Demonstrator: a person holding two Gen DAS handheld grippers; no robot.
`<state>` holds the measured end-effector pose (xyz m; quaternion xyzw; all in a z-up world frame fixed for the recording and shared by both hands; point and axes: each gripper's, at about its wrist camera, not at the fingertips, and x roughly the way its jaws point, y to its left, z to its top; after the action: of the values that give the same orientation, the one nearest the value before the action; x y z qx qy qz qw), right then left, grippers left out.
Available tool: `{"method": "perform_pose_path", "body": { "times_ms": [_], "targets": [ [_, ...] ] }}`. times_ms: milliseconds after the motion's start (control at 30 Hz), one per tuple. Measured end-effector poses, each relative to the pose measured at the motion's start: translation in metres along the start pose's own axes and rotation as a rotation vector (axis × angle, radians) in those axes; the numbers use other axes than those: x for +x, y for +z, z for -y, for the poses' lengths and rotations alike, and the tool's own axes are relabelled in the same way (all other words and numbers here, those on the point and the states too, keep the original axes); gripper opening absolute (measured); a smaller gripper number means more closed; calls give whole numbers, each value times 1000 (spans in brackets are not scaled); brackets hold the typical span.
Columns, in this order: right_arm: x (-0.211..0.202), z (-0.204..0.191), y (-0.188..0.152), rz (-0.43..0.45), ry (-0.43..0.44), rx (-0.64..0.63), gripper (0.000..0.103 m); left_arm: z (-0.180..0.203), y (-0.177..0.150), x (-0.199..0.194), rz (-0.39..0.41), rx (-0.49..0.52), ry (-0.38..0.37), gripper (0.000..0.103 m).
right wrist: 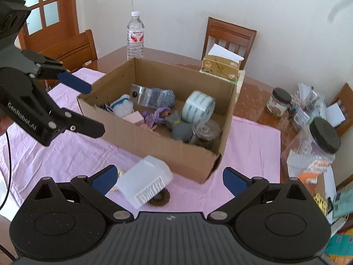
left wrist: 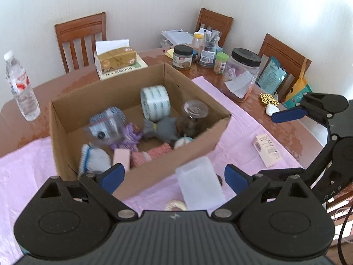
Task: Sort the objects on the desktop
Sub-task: 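Withdraw both tools from the cardboard box, then move left tool to white translucent container while right tool approaches cream paper box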
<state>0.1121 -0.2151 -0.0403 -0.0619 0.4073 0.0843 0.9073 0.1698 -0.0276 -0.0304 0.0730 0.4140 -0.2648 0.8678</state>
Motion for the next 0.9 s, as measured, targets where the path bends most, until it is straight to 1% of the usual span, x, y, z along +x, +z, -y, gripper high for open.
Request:
{"method": "perform_pose_path", "body": {
  "times_ms": [33,133,233,300,400,467,567,700,900],
  "targets": [
    [0,1,-4,-2,-4,6,103,3,-2,2,0,-15,6,97],
    [2,4,-18,-6,-40,14,103,13,-10,10,-3,-37,-18,97],
    [4,11,-32,-26,-52,54,103,22,-17,20,-24,-54,-3,97],
    [4,15,-40,-36,-55,78,103,25,-21,26,-39,-63,-5,97],
    [6,21,-51,-55,-72,100,103,28,-26,34,-64,-90,20,97],
    [6,25,-58,-65,-81,114,103,29,-28,39,-75,-99,17,97],
    [6,30,-68,-77,-93,133,103,32,-30,44,-79,-122,9,97],
    [9,36,-78,-89,-115,153,103,36,-31,53,-76,-148,27,97],
    [14,45,-88,-103,-107,198,103,37,-31,66,-76,-202,29,97]
  ]
}}
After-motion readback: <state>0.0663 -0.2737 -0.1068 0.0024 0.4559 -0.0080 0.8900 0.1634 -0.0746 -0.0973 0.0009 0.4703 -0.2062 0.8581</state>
